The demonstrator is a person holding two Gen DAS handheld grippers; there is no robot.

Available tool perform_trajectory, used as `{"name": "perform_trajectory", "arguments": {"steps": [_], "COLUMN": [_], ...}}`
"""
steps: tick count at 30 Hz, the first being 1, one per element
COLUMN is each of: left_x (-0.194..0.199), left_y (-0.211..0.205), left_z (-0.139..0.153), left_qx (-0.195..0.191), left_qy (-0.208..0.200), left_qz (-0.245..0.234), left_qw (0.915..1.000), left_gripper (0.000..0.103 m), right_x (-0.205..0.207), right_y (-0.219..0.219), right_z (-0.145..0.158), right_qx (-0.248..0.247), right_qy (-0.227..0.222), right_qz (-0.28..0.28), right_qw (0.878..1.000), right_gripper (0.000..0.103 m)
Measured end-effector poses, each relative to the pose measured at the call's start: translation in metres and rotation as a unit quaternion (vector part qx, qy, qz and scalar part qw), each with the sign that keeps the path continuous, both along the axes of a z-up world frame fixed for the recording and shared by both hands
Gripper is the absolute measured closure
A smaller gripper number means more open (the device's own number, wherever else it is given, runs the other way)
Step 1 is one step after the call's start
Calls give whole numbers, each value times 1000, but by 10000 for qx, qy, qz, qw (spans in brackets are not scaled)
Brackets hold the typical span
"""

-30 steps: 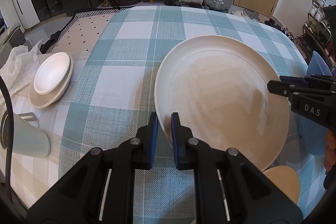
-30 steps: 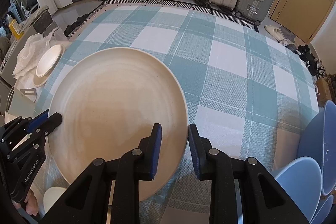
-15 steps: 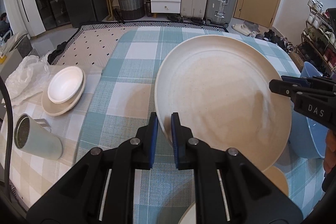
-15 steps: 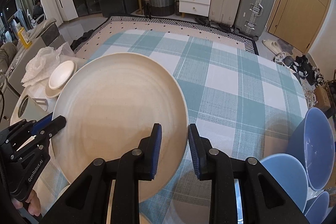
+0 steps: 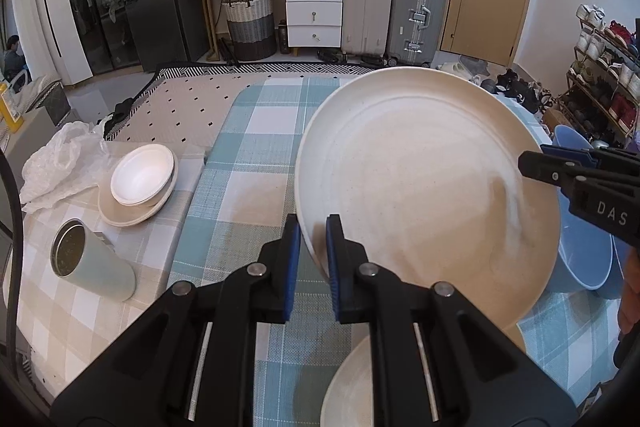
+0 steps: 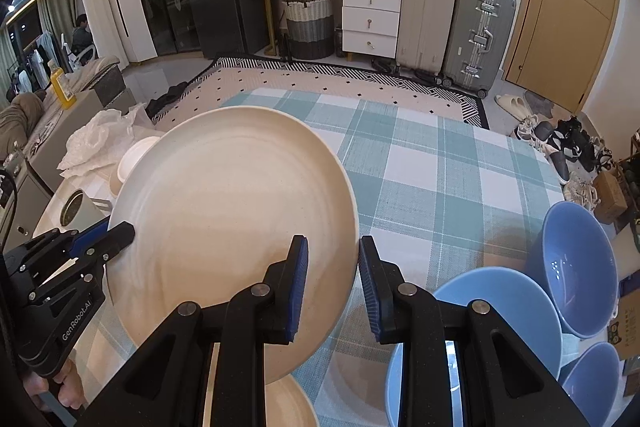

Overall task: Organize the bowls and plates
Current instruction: 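Lift the cream plate with both grippers and carry it over the other cream plate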

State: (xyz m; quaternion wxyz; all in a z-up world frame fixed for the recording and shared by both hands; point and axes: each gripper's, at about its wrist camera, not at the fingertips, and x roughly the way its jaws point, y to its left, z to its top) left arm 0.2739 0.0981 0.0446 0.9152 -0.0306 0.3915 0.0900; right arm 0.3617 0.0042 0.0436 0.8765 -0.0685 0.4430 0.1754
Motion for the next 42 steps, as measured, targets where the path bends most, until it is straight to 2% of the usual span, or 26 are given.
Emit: {"name": "perform_trajectory", "arguments": {"steps": [19,42], "left_x": [-86,-150], "left_y": [-43,-74], "left_z": [49,65], "left_qx": [182,306], "left_qy": [-272,-410], "left_qz": [-16,-75], "left_qw": [9995,9987], "left_gripper": [93,93], "right_x": [-71,-134], "right_y": [-15,-30], "right_z": [36,39], "right_qx": [217,276], "right_qy": [-321,-460], "right_qz": [47,62], "right_qw": [9992,9985], "right_gripper": [77,77]}}
